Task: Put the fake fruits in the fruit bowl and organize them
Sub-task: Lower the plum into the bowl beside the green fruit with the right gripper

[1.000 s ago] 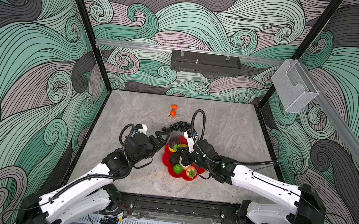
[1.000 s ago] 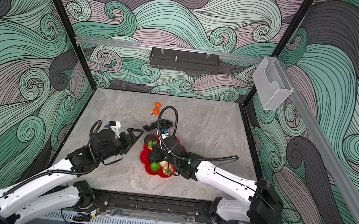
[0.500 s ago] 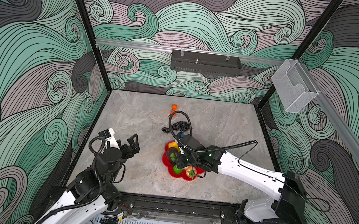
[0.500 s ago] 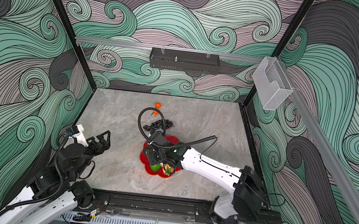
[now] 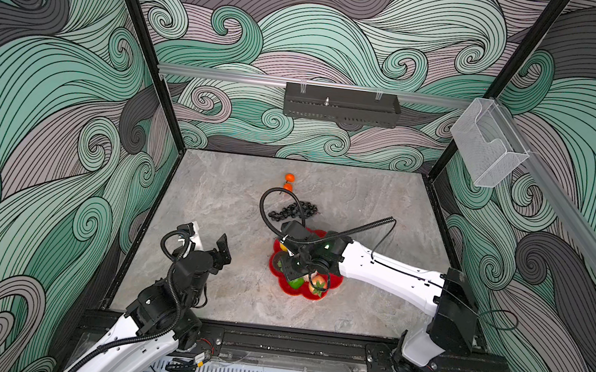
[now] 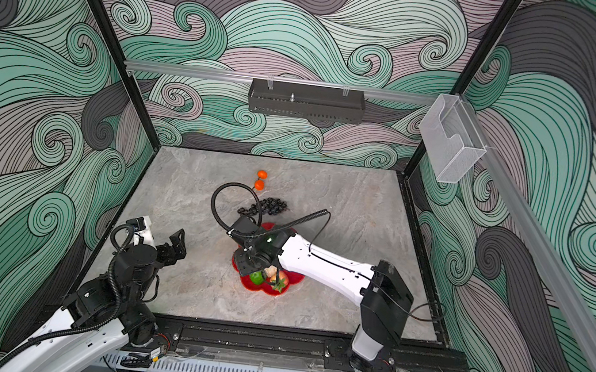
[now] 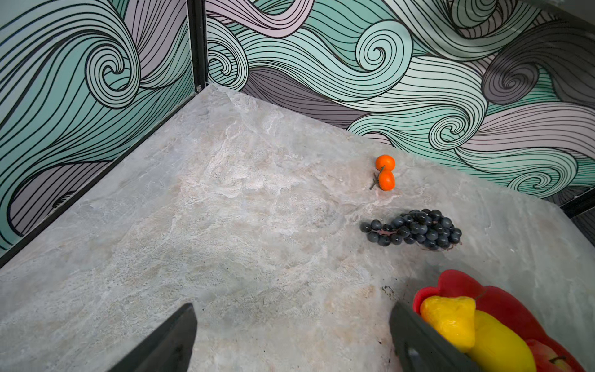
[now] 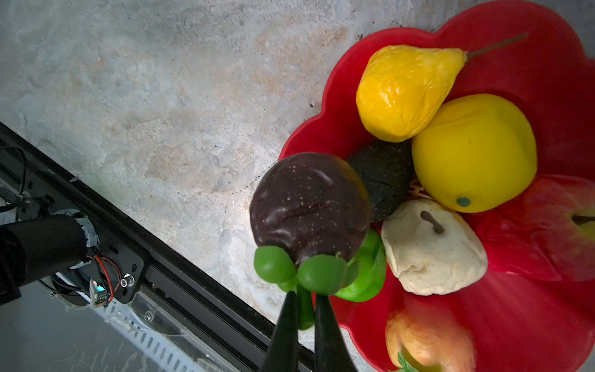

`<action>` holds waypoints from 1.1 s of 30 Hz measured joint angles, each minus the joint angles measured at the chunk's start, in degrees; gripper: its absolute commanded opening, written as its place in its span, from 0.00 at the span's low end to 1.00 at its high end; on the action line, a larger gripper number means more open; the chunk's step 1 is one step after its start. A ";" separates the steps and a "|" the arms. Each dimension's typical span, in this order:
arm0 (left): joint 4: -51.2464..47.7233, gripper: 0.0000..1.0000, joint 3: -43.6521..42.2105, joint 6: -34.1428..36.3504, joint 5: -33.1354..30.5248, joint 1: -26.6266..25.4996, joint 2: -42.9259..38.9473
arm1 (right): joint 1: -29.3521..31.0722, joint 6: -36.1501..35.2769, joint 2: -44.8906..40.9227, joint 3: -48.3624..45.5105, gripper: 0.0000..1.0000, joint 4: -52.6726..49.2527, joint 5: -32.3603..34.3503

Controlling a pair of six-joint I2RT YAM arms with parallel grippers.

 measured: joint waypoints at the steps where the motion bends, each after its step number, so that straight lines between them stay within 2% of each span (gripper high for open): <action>1: 0.33 0.95 -0.55 0.39 0.00 0.00 0.00 | 0.04 -0.07 0.70 0.68 0.05 -0.46 -0.09; 16: 2.99 0.95 -3.39 4.76 0.02 0.00 -1.99 | 0.11 -0.52 9.60 10.05 0.10 -6.80 -0.74; 33: 3.72 0.95 -3.56 4.83 0.00 0.00 -1.99 | 0.11 -0.66 10.64 11.26 0.19 -9.62 0.50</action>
